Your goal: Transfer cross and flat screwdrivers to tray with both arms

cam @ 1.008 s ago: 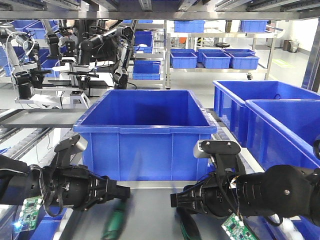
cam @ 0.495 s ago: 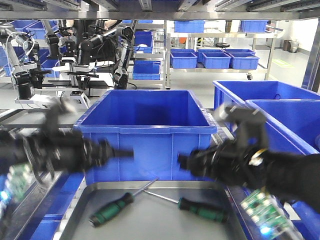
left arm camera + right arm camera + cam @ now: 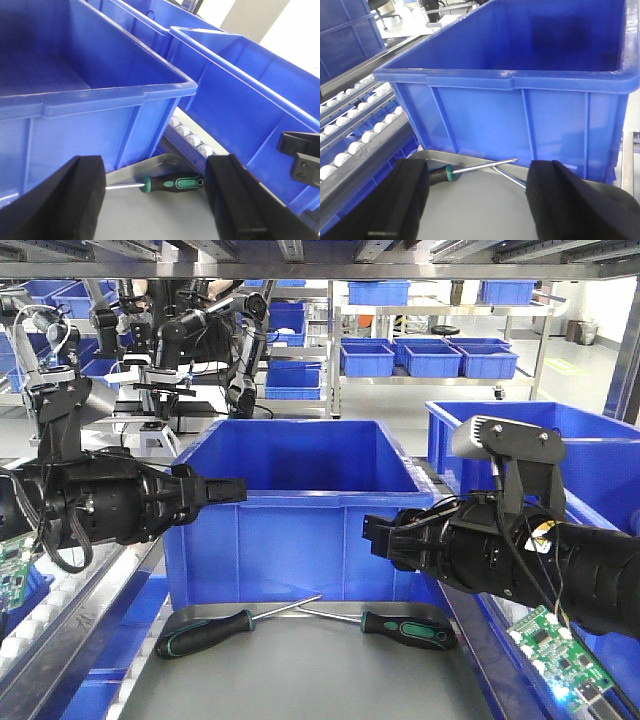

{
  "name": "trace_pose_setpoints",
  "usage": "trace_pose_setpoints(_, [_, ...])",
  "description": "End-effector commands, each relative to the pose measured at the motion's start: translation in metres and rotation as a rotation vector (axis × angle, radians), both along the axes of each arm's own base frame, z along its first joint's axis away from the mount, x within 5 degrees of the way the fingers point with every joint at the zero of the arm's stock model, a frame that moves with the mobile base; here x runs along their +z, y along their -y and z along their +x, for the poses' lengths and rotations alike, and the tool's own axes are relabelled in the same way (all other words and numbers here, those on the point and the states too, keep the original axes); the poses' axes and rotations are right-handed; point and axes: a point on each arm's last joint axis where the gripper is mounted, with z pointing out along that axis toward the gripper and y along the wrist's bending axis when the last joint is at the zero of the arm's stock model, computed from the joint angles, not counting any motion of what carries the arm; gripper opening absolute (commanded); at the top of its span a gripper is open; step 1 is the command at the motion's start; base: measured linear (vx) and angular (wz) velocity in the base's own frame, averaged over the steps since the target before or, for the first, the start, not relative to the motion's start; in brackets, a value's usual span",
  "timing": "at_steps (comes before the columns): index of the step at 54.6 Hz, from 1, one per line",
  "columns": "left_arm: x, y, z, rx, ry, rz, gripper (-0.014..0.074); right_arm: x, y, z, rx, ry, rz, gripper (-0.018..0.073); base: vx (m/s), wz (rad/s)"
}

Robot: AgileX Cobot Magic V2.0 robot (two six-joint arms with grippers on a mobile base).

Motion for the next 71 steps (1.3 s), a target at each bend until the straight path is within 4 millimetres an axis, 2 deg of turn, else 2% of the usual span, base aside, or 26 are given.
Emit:
trace_pose_setpoints(1, [0.025, -0.002, -0.007, 0.026, 0.058, -0.069, 0.0552, 0.026, 0.005, -0.003, -0.029, 0.118, 0.05, 0.0506, 0.0, 0.0])
trace_pose_setpoints(11, [0.025, -0.002, -0.007, 0.029, 0.063, -0.059, 0.0547, 0.026, 0.005, -0.003, -0.029, 0.118, 0.05, 0.0506, 0.0, 0.0])
trace_pose_setpoints(17, [0.028, -0.008, -0.012, 0.061, 0.086, 0.017, 0.0496, 0.026, 0.005, -0.003, -0.029, 0.118, 0.05, 0.0506, 0.0, 0.0])
trace_pose_setpoints(23, [0.029, -0.022, -0.035, 0.125, 0.06, 0.127, 0.0378, 0.026, 0.005, -0.003, -0.029, 0.118, 0.05, 0.0506, 0.0, 0.0])
trace_pose_setpoints(26, [0.029, -0.032, -0.052, 0.172, 0.057, 0.178, 0.0311, 0.026, 0.005, -0.003, -0.029, 0.118, 0.05, 0.0506, 0.0, 0.0])
trace_pose_setpoints(32, [0.015, -0.056, -0.091, 0.278, 0.077, 0.291, 0.0164, 0.026, 0.005, -0.003, -0.029, 0.118, 0.05, 0.0506, 0.0, 0.0])
trace_pose_setpoints(41, [-0.019, -0.084, -0.156, 0.359, 0.253, 0.414, -0.0009, 0.026, 0.005, -0.003, -0.03, 0.119, 0.05, 0.0506, 0.0, 0.0])
trace_pose_setpoints(48, [-0.058, -0.099, -0.201, 0.412, 0.431, 0.412, -0.0008, 0.026, 0.005, -0.003, -0.03, 0.119, 0.05, 0.0506, 0.0, 0.0])
trace_pose_setpoints(53, [-0.088, -0.11, -0.224, 0.483, 0.483, 0.377, -0.0007, 0.026, 0.005, -0.003, -0.03, 0.119, 0.05, 0.0506, 0.0, 0.0])
trace_pose_setpoints(63, [-0.143, -0.123, -0.248, 0.632, 0.443, 0.287, -0.0007, 0.026, 0.005, -0.003, -0.029, 0.118, 0.05, 0.0506, 0.0, 0.01])
trace_pose_setpoints(69, [-0.169, -0.125, -0.254, 0.661, 0.477, 0.267, -0.0007, 0.026, 0.005, -0.003, -0.029, 0.118, 0.05, 0.0506, 0.0, 0.0])
trace_pose_setpoints(71, [-0.17, -0.125, -0.257, 0.661, 0.476, 0.266, -0.0007, 0.026, 0.005, -0.003, -0.029, 0.118, 0.05, 0.0506, 0.0, 0.0])
